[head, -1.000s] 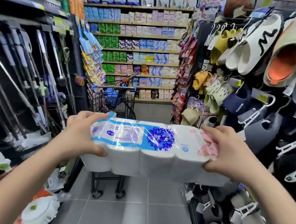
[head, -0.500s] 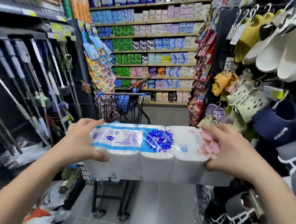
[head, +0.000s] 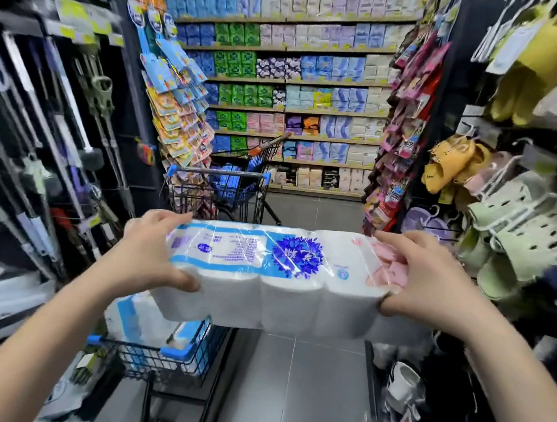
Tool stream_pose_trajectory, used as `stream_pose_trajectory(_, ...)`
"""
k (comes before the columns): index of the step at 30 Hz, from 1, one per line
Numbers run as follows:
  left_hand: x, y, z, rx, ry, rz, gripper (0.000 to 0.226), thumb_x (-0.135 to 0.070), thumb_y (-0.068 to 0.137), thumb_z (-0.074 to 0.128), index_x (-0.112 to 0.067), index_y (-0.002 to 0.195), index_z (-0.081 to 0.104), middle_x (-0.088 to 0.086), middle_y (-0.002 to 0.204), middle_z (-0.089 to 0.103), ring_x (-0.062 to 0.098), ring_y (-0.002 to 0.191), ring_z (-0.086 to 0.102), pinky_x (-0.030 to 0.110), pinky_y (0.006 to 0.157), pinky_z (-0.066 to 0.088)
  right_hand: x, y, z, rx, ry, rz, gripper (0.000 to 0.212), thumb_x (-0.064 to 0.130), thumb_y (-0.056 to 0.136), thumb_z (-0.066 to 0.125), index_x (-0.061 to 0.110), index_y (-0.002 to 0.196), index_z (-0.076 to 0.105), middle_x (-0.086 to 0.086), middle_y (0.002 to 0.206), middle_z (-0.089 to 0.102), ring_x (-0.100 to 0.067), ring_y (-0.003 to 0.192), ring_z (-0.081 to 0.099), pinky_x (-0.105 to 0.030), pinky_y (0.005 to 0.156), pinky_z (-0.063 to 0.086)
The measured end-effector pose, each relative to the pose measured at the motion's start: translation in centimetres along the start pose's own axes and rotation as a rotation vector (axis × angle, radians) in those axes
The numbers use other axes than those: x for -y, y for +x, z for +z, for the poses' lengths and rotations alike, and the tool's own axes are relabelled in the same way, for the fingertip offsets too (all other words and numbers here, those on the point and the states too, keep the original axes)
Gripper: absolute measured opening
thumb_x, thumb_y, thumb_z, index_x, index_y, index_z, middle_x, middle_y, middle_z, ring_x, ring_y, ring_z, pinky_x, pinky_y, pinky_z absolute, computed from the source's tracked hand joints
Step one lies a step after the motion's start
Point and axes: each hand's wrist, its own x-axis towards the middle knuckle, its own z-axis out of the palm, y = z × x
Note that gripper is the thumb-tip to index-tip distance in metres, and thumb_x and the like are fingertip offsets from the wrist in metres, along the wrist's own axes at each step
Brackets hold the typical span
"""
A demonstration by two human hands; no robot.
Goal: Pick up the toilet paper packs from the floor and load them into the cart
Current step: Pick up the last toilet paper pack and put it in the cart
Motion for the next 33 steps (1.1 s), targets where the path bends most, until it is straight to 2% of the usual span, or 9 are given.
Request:
stream_pose_trajectory(3,1.0,5.0,1.2,-0.021,-0.013,0.005,0.134,-0.065,0.03,0.083,-0.036,0.154,0.039,-0.005,0.145,0.038,0.026,0.136,0.032,0.043,0.118,0.028,-0.6,5.8,1.0,0.001,-0.007,-0.009,0.118,0.045,0.036,0.077,0.043,0.149,0.042,0.004,0.144,0.039,-0.019,0.13,0.047,-0.037,0.109,0.044)
stream_pose_trajectory(7,2.7,12.5,2.2,-0.066,-0.004,-0.018,0.126,-0.046,0.045,0.099,-0.033,0.155,0.039,-0.004,0.146,0.038,0.026,0.137,0.029,0.038,0.119,0.025,-0.8,15.2,2.5,0.033,-0.027,-0.027,0.12,0.051,0.034,0.073,0.044,0.149,0.039,0.003,0.145,0.038,-0.021,0.131,0.047,-0.041,0.109,0.045)
stream_pose_trajectory(9,3.9,16.4,2.1,-0.061,0.009,-0.051,0.129,-0.049,0.042,0.099,-0.031,0.155,0.04,-0.004,0.146,0.039,0.026,0.136,0.029,0.036,0.118,0.024,-0.3,20.1,3.3,0.06,-0.036,-0.044,0.119,0.05,0.036,0.073,0.046,0.149,0.037,0.003,0.145,0.037,-0.021,0.132,0.045,-0.041,0.109,0.045)
stream_pose_trajectory(12,5.6,22.0,2.2,-0.054,0.002,-0.085,0.136,-0.063,0.031,0.085,-0.03,0.156,0.04,-0.005,0.145,0.039,0.026,0.135,0.029,0.036,0.117,0.025,0.6,26.9,4.8,0.075,-0.038,-0.077,0.117,0.046,0.04,0.077,0.042,0.15,0.039,0.002,0.144,0.038,-0.021,0.134,0.043,-0.039,0.112,0.041)
stream_pose_trajectory(17,8.2,29.6,2.5,-0.067,0.022,-0.116,0.136,-0.064,0.033,0.087,-0.03,0.156,0.039,-0.004,0.145,0.038,0.027,0.134,0.03,0.036,0.117,0.024,1.5,36.3,7.6,0.064,-0.038,-0.112,0.117,0.048,0.037,0.071,0.039,0.15,0.042,-0.001,0.141,0.042,-0.023,0.131,0.045,-0.039,0.111,0.041)
stream_pose_trajectory(19,9.3,31.5,2.7,-0.061,0.045,-0.152,0.132,-0.058,0.04,0.094,-0.031,0.157,0.038,-0.002,0.147,0.037,0.027,0.134,0.031,0.037,0.118,0.024,1.7,39.2,8.8,0.078,-0.028,-0.125,0.117,0.052,0.035,0.066,0.042,0.149,0.042,0.0,0.14,0.042,-0.025,0.129,0.047,-0.044,0.111,0.042)
stream_pose_trajectory(24,12.7,34.3,3.5,-0.095,0.093,-0.26,0.14,-0.077,0.026,0.066,-0.029,0.156,0.041,0.0,0.146,0.041,0.028,0.136,0.036,0.036,0.117,0.024,3.8,46.8,11.7,0.182,-0.024,-0.196,0.116,0.046,0.04,0.074,0.045,0.151,0.038,0.001,0.145,0.038,-0.026,0.132,0.044,-0.044,0.112,0.041)
stream_pose_trajectory(30,16.2,34.8,3.9,-0.182,0.122,-0.432,0.135,-0.077,0.03,0.065,-0.026,0.153,0.044,0.002,0.146,0.043,0.027,0.138,0.034,0.031,0.114,0.018,7.2,55.4,17.2,0.305,0.028,-0.393,0.113,0.045,0.04,0.068,0.044,0.15,0.039,0.003,0.147,0.035,-0.026,0.133,0.042,-0.04,0.11,0.04)
stream_pose_trajectory(33,17.8,35.2,4.5,-0.234,0.125,-0.56,0.133,-0.076,0.031,0.068,-0.031,0.154,0.043,0.001,0.144,0.043,0.028,0.137,0.036,0.04,0.12,0.025,9.2,60.8,20.5,0.35,0.042,-0.53,0.111,0.042,0.044,0.071,0.042,0.151,0.04,0.003,0.147,0.035,-0.025,0.133,0.042,-0.039,0.108,0.041)
